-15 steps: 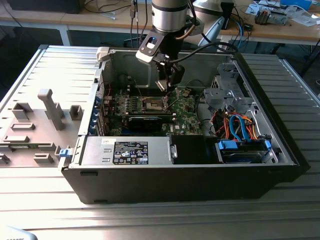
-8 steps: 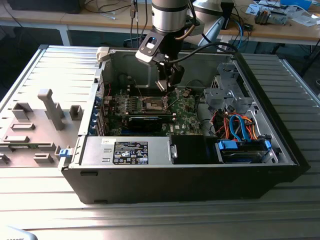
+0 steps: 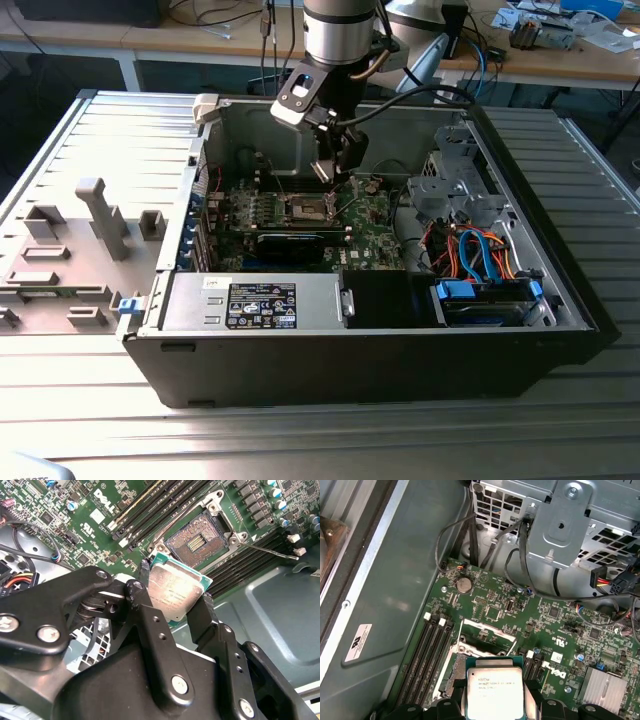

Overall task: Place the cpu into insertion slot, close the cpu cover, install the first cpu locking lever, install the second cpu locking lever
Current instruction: 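Place the cpu into insertion slot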

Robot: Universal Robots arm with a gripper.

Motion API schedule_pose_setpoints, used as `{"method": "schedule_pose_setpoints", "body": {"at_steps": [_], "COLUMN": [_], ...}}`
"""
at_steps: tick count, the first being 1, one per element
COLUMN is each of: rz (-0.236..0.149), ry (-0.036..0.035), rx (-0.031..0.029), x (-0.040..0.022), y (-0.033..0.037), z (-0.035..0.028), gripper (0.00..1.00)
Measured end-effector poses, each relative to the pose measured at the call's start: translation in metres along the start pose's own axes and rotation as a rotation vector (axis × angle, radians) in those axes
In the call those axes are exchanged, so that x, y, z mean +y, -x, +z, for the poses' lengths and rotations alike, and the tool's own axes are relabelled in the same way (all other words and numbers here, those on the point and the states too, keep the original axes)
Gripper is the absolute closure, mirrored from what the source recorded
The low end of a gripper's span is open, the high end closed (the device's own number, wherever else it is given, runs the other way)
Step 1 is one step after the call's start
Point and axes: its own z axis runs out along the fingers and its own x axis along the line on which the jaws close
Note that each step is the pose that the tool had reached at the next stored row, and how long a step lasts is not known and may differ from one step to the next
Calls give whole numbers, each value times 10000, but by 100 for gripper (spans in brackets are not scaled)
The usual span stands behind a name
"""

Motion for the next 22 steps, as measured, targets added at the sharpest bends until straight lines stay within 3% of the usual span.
{"method": "schedule_pose_setpoints", "body": {"at_steps": [22], "rz": [280], "ry": [3], "rx": [-21], "x": [0], "y": [0], "z": [7], "gripper": [45]}}
